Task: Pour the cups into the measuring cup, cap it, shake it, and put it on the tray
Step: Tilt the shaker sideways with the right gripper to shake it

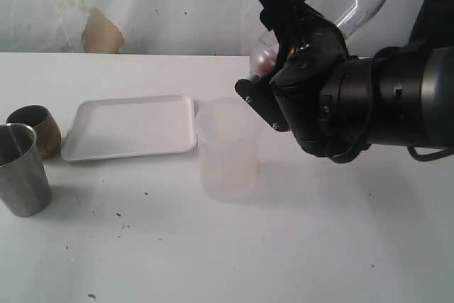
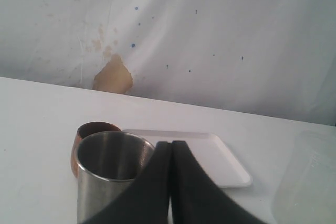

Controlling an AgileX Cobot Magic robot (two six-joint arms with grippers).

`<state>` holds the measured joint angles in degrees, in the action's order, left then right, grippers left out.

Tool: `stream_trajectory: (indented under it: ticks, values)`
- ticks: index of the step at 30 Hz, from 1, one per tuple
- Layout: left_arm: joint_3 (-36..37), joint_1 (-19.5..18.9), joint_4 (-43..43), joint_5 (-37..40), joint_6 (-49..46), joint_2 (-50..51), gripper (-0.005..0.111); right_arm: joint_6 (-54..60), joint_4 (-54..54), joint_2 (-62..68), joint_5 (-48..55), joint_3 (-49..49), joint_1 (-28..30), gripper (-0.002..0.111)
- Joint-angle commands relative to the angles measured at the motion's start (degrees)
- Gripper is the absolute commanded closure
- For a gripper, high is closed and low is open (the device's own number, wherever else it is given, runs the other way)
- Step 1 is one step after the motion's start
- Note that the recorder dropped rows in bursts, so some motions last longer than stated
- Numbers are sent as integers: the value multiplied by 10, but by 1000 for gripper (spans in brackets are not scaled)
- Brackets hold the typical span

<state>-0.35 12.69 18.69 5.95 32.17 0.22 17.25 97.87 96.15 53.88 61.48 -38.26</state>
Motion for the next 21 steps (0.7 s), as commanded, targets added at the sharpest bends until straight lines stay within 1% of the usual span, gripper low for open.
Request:
stream_trajectory:
  ticks: [1, 10, 13, 21]
  values:
    - [4, 0, 2, -3, 1, -2, 107, 7, 21, -6, 10, 11, 0, 108]
    - [4, 0, 2, -3, 1, -2, 107, 20, 21, -6, 0, 42, -34, 108]
    - [4, 0, 2, -3, 1, -2, 107, 23, 21, -6, 1, 44, -34, 108]
    - [4, 0, 2, -3, 1, -2, 107, 83, 21, -6, 15, 44, -34, 108]
